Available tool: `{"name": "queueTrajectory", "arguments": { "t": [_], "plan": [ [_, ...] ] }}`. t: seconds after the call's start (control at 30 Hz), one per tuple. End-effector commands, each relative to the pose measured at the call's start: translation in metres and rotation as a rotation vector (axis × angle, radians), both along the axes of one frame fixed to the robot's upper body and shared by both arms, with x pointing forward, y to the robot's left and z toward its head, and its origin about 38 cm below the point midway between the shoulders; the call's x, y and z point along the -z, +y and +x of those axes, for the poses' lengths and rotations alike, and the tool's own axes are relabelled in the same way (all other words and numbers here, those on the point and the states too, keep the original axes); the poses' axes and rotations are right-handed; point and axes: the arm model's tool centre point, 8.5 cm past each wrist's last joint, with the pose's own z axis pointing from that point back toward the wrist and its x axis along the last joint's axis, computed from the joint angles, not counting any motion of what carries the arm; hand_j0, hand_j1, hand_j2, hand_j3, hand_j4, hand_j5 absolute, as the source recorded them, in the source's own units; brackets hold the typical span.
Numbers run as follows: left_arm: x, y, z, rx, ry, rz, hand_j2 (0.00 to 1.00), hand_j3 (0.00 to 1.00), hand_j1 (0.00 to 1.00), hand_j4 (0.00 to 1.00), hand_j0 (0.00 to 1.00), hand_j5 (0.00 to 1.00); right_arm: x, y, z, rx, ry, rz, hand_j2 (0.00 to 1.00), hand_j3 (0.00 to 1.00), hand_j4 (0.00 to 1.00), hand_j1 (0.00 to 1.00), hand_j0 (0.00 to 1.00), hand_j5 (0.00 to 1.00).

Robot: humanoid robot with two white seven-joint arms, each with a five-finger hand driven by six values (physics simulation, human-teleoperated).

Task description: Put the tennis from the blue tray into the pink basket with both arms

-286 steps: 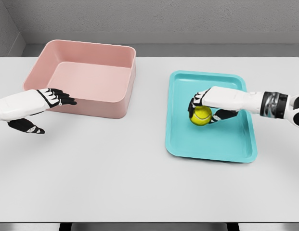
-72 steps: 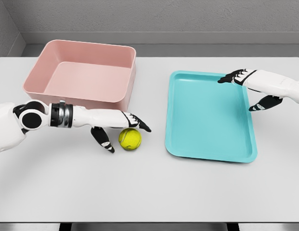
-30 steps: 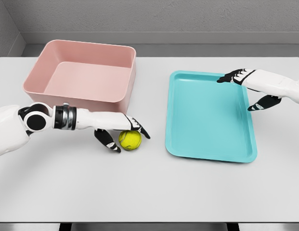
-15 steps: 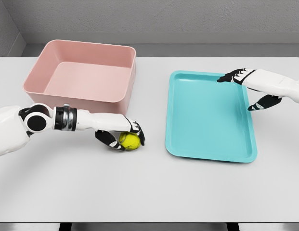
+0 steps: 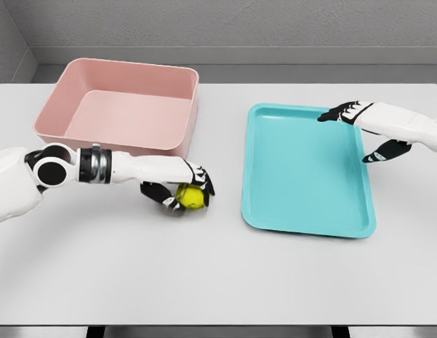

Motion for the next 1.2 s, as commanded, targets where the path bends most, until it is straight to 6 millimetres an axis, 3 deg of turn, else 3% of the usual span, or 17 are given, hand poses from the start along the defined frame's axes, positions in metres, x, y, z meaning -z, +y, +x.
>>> {"name": "queueTrajectory", "arguments": {
  "t": [0.0, 0.47, 0.7, 0.9, 1.17],
  "plan": [
    [-0.007, 0.0, 0.003, -0.011, -0.011, -0.023, 0.55, 0.55, 0.55, 0.55, 0.55, 0.55, -0.001, -0.001, 0.0, 0.004, 0.0, 0.006, 1.0, 1.0, 1.0, 1.0, 1.0, 1.0],
    [-0.054, -0.004, 0.017, -0.031, -0.117, -0.113, 0.55, 0.55, 0.55, 0.55, 0.55, 0.55, 0.003, 0.002, -0.001, -0.002, 0.008, 0.011, 1.0, 1.0, 1.0, 1.0, 1.0, 1.0],
    [-0.077, 0.006, 0.03, -0.083, -0.177, -0.16, 0.55, 0.55, 0.55, 0.55, 0.55, 0.55, 0.003, 0.001, -0.001, 0.0, 0.008, 0.008, 1.0, 1.0, 1.0, 1.0, 1.0, 1.0],
    [-0.085, 0.011, 0.034, -0.102, -0.194, -0.174, 0.55, 0.55, 0.55, 0.55, 0.55, 0.55, 0.003, 0.001, -0.001, -0.001, 0.009, 0.008, 1.0, 1.0, 1.0, 1.0, 1.0, 1.0],
    [-0.085, 0.035, 0.053, -0.195, -0.201, -0.169, 0.54, 0.54, 0.54, 0.54, 0.54, 0.54, 0.003, 0.001, -0.001, 0.001, 0.009, 0.008, 1.0, 1.0, 1.0, 1.0, 1.0, 1.0]
  ]
}}
